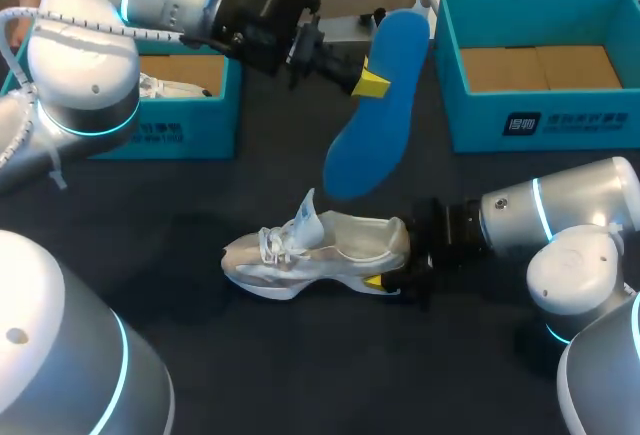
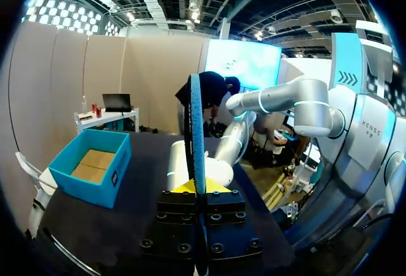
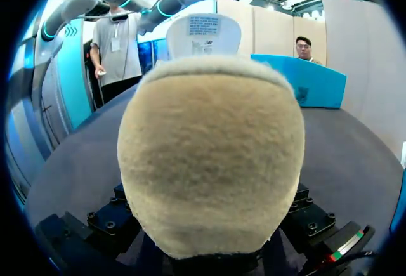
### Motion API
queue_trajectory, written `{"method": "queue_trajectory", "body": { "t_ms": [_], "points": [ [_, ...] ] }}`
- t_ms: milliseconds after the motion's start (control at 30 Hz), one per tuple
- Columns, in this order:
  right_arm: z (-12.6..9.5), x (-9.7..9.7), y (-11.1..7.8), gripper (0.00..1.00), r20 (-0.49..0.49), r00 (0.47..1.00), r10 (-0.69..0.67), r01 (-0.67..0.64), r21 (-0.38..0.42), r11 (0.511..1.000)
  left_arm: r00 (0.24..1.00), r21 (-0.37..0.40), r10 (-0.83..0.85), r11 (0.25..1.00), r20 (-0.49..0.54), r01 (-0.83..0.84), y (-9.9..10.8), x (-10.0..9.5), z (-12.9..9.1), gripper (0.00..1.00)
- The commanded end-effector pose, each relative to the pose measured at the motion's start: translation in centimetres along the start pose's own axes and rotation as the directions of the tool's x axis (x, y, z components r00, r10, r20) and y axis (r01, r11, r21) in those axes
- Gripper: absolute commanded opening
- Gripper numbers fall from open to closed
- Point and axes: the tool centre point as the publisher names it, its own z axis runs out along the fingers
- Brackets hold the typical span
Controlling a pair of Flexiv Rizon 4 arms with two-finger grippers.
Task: Take the shoe out of the shoebox, open the shoe tongue, remove and reinsert the insole, then place the shoe into the shoebox
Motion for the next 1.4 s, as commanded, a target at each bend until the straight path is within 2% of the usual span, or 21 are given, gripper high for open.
{"method": "queue_trajectory", "body": {
  "t_ms": [33, 167, 367, 533, 1033, 1400],
  "points": [
    [0.7, 0.0, -0.2, 0.00, 0.001, 1.000, 0.001, -0.001, 0.004, 1.000, 1.000, 0.017, -0.014, 1.000, 0.003, 0.014, 0.2, 0.3, -0.2, 0.00],
    [0.7, 0.0, -0.2, 0.00, 0.001, 1.000, 0.001, -0.001, 0.004, 1.000, 0.994, 0.051, -0.112, 0.992, 0.004, 0.112, -0.2, 1.7, -1.7, 0.00],
    [0.7, 0.0, -0.2, 0.00, 0.001, 1.000, 0.001, -0.001, 0.004, 1.000, 0.977, 0.094, -0.214, 0.972, -0.012, 0.214, -2.5, 3.2, -3.5, 0.00],
    [0.7, 0.0, -0.2, 0.00, 0.001, 1.000, 0.001, -0.001, 0.004, 1.000, 0.945, 0.152, -0.313, 0.934, -0.092, 0.324, -4.6, 4.8, -4.5, 0.00],
    [0.7, 0.0, -0.2, 0.00, 0.001, 1.000, 0.001, -0.001, 0.004, 1.000, 0.864, 0.182, -0.463, 0.849, -0.200, 0.497, -6.9, 8.3, -5.4, 0.00],
    [0.7, 0.0, -0.2, 0.00, 0.001, 1.000, 0.001, -0.001, 0.004, 1.000, 0.827, 0.152, -0.486, 0.829, -0.281, 0.539, -7.6, 12.9, -3.9, 0.00]
  ]
}}
